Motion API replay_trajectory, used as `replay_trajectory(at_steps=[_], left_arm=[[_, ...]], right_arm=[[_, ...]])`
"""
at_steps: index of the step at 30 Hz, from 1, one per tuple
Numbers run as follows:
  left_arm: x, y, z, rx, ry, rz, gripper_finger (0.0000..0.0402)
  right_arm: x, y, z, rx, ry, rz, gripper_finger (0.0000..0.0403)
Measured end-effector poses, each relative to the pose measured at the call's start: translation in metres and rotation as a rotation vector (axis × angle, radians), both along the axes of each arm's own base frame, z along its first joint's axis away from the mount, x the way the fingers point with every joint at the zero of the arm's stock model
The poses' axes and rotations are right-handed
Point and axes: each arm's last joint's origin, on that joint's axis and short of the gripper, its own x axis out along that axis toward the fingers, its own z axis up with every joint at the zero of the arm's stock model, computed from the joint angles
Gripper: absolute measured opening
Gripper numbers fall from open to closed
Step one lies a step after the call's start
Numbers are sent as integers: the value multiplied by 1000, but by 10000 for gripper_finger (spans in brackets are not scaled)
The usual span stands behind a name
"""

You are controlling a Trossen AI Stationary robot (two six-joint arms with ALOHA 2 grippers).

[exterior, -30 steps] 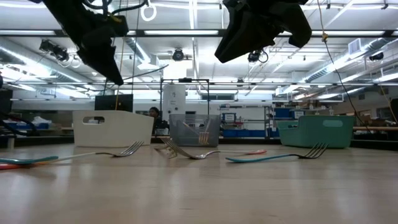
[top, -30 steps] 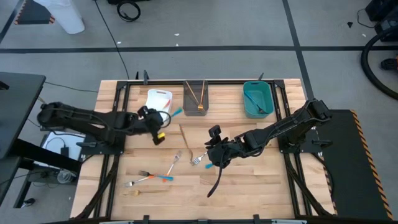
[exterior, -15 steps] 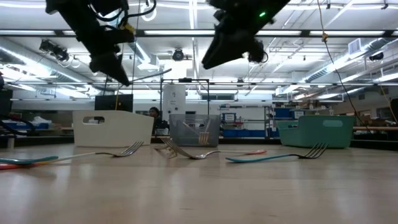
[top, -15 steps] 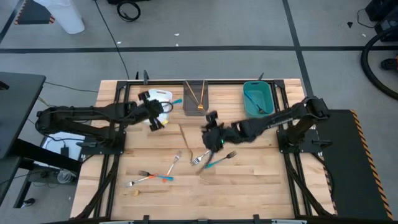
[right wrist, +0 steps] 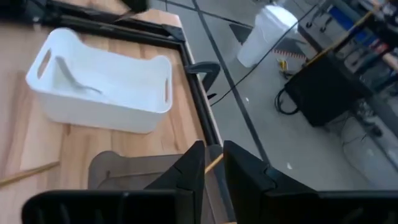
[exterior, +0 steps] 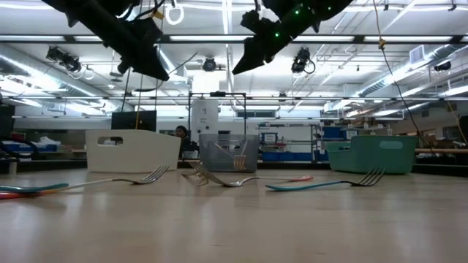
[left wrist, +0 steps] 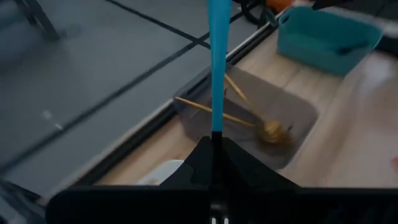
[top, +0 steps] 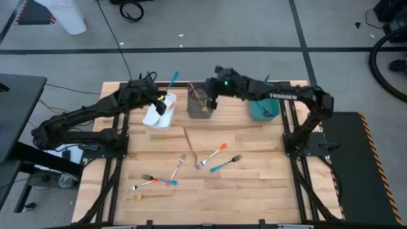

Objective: Sort silverware by color (type)
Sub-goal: Put the blue fork into the green bin

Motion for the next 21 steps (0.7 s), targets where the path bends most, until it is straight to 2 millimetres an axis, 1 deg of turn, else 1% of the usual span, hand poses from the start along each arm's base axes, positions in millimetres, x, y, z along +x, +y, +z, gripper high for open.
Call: replay_trajectory(at_steps=[3,6,9,11,13,16,18,21], left_arm=[[4,-2,-2,-98,-67,30,22],[7,-5,-3,-186,-136,48,22],[13,-7,0,-260,-242,62,22],[17,-8,2,-296,-312,70,22],[23,-9,8,-309,-409,65,22],[27,-10,15,-303,-504,69,22],[30,-11,20,-272,-565,74,22],[32,-11,23,-227,-583,63,22]], right_arm=[[-5,-10,14,65,-1,8,68],[-9,-13,22,162,14,25,68],[-10,-13,32,276,-39,37,68],[-10,-12,33,387,-81,38,68],[-9,-11,35,494,-135,32,68],[-6,-11,39,625,-225,-10,68],[-4,-10,43,665,-274,-7,70],[0,-7,49,654,-335,23,82]])
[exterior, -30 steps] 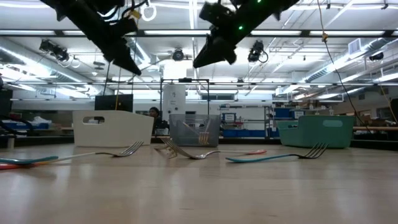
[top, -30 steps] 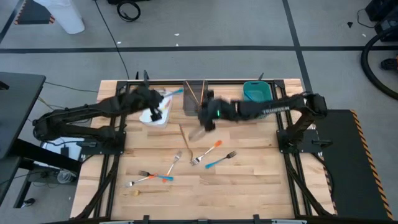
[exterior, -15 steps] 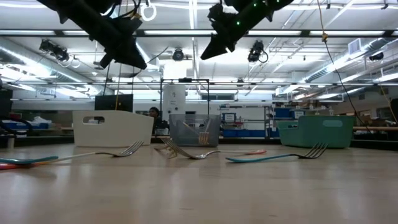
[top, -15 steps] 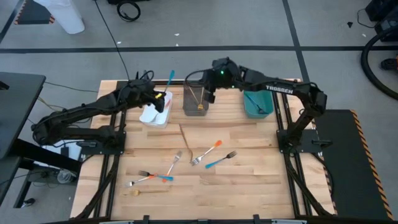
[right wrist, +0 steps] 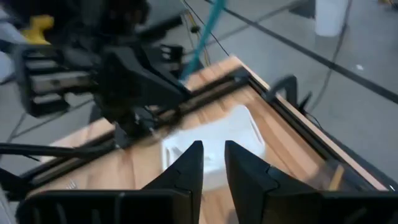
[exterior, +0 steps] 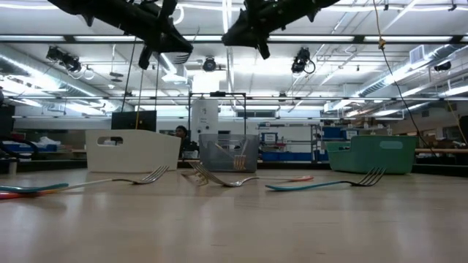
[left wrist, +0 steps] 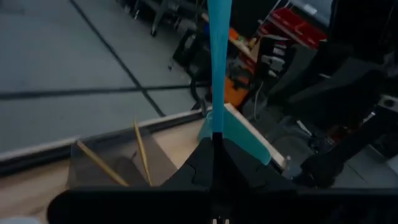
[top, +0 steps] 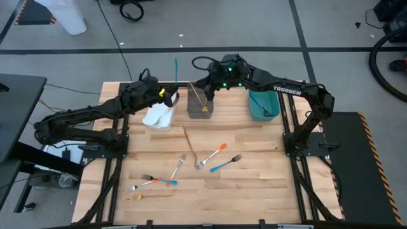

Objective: Sort silverware by color (type)
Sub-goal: Put the blue fork into the green bin

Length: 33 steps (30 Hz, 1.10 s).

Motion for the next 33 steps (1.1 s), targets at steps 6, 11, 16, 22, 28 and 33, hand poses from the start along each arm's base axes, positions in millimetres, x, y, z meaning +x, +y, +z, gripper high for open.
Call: replay_trajectory(at_steps=[6,11,16,22,28,33], left_arm=[[2,1,1,12,-14,0,22],[3,-4,2,19,-16,15,23],[4,-8,2,31,-13,76,23],[12,-10,-2,30,17,96,23],[35,-9,6,47,40,14,23],[52,-6,17,81,50,-57,23]], right_arm=[[2,2,3,57,-40,-1,118],[2,2,5,49,-60,3,141],[3,1,7,16,-86,0,153],[19,-1,-5,31,-112,-18,154],[27,-4,-14,53,-117,-25,153],[28,-5,-10,20,-153,-17,151]])
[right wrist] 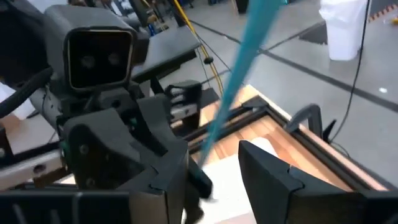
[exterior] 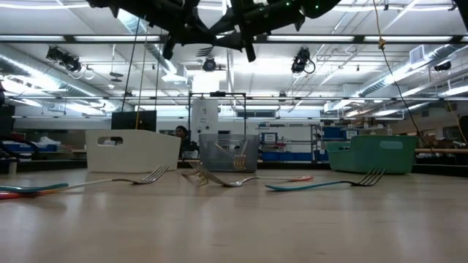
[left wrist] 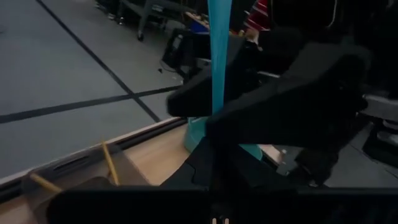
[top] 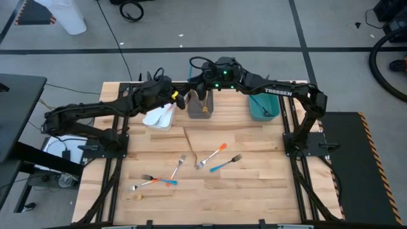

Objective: Sort silverware by color (type)
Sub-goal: Put the blue fork into the green bin

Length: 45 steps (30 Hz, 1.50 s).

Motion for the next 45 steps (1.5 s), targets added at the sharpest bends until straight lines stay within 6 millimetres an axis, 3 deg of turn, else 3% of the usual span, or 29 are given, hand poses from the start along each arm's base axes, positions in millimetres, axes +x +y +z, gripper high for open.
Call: replay_trajectory(at_steps=[8,18,33,38,45], left_arm=[[9,5,7,17,32,1,23],[7,5,4,10,70,28,23],[7,6,4,37,80,40,25],[7,6,3,18,78,45,45],[3,14,-1,-28,110,4,115]], right_arm=[[-1,-1,5,-1,-36,-7,135],[-10,-18,7,80,-53,-33,90],[-8,-15,7,54,-50,-1,11],[-11,-20,4,64,-23,-1,11],[-17,-26,-6,78,71,7,11]])
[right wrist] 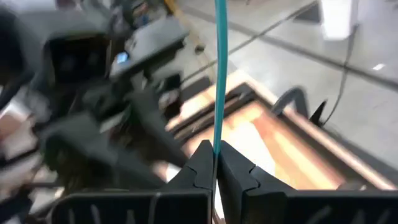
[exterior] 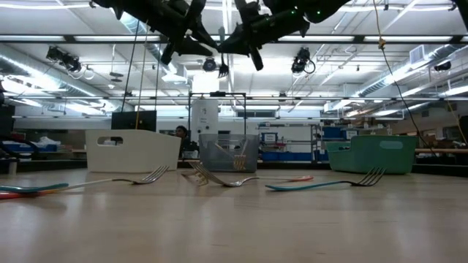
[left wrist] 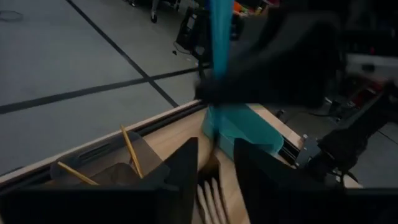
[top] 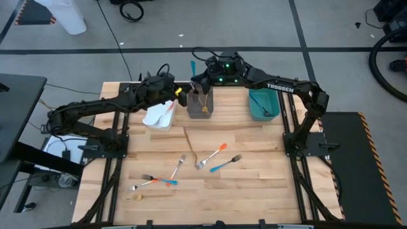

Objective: Sort silverware by color (type)
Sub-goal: Put the blue fork into the green bin

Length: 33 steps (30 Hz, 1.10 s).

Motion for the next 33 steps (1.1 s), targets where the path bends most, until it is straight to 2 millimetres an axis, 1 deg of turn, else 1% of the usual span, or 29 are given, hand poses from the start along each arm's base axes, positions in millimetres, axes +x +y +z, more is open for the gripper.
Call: replay_trajectory(at_steps=[3,7,19,26,33], left_arm=[[-2,4,-1,-19,1,-42,140],[-4,8,-2,-56,0,-65,154],[-4,10,-2,-58,-1,-67,156],[-4,10,-2,-56,0,-67,156],[-8,16,-4,-71,16,-38,156]], right_arm=[[-2,0,-5,11,46,10,11],[-7,-5,-12,18,123,-1,11],[-29,-18,-30,-2,386,-101,11],[-43,-21,-43,-30,589,-157,13],[-61,-21,-54,-57,829,-184,14]])
